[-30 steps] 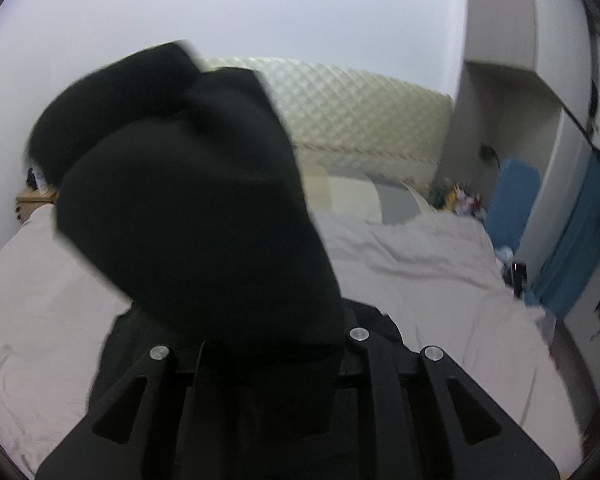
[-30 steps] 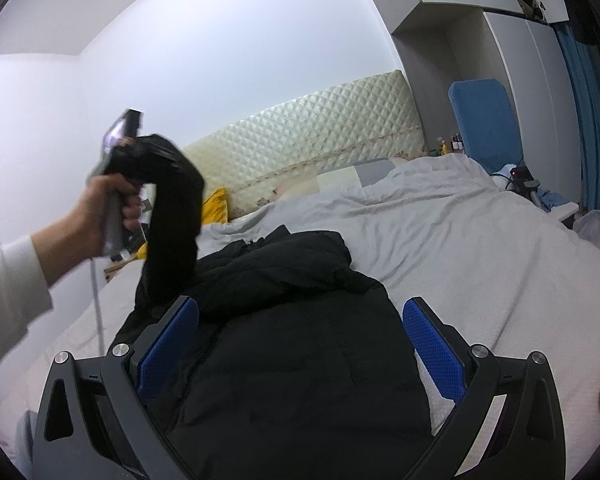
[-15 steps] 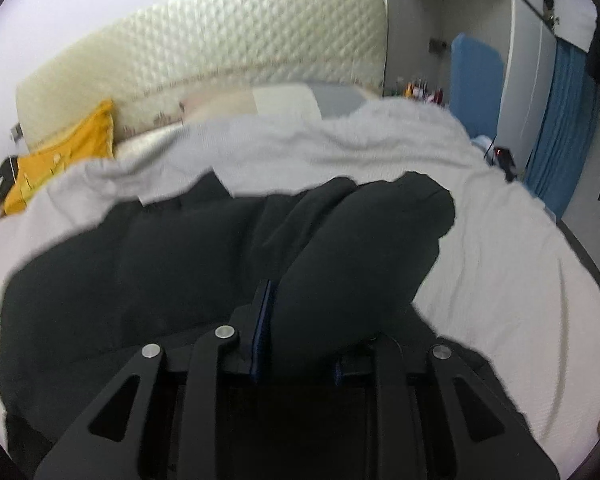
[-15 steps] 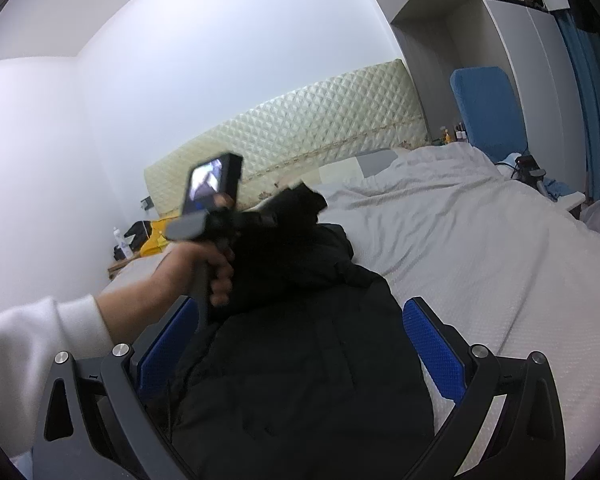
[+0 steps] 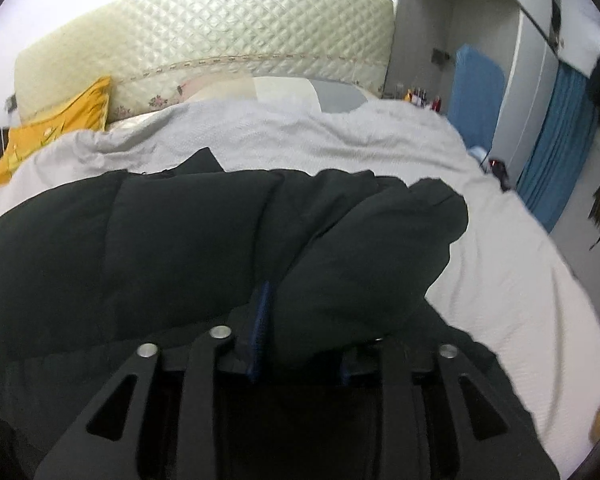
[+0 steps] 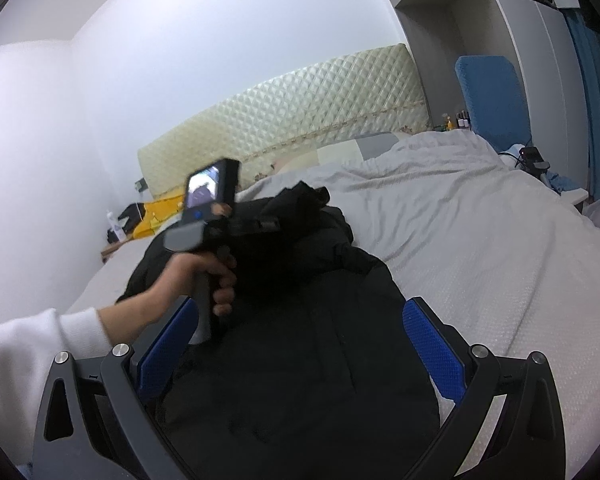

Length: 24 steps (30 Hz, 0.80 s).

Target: Fold large clothes

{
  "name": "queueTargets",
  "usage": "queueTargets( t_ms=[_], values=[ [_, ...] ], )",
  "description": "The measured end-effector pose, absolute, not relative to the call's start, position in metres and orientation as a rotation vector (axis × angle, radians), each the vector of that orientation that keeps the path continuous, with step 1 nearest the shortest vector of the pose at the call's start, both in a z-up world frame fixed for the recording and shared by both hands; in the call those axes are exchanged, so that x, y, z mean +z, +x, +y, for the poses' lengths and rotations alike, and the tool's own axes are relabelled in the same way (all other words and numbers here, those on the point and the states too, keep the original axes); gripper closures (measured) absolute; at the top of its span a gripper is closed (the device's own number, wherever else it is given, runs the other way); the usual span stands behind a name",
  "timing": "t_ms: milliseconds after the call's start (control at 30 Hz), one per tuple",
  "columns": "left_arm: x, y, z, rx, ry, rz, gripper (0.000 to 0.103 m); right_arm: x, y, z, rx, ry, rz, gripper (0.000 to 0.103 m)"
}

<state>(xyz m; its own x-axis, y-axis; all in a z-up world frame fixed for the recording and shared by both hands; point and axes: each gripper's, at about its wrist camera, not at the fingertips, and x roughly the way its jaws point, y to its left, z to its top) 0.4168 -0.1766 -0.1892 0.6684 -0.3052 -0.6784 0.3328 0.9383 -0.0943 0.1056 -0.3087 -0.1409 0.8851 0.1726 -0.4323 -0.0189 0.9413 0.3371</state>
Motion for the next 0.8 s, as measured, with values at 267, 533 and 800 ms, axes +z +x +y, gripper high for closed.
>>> queueTargets(
  t_ms=[267, 533, 800],
  values=[
    [-0.132, 0.381, -0.126, -0.331, -0.029, 0.713, 0.02, -0.122, 0.113, -0.288, 0.143, 0.245, 0.455, 0.0],
    [-0.078, 0.365, -0.043, -0.194, 0.005, 0.671, 0.02, -0.076, 0.15, -0.268, 0.208, 0.182, 0.403, 0.0],
    [-0.112, 0.39, 0.034, -0.02, -0.017, 0.802, 0.02, -0.064, 0.242, -0.22, 0.294, 0.1, 0.471, 0.0]
  ],
)
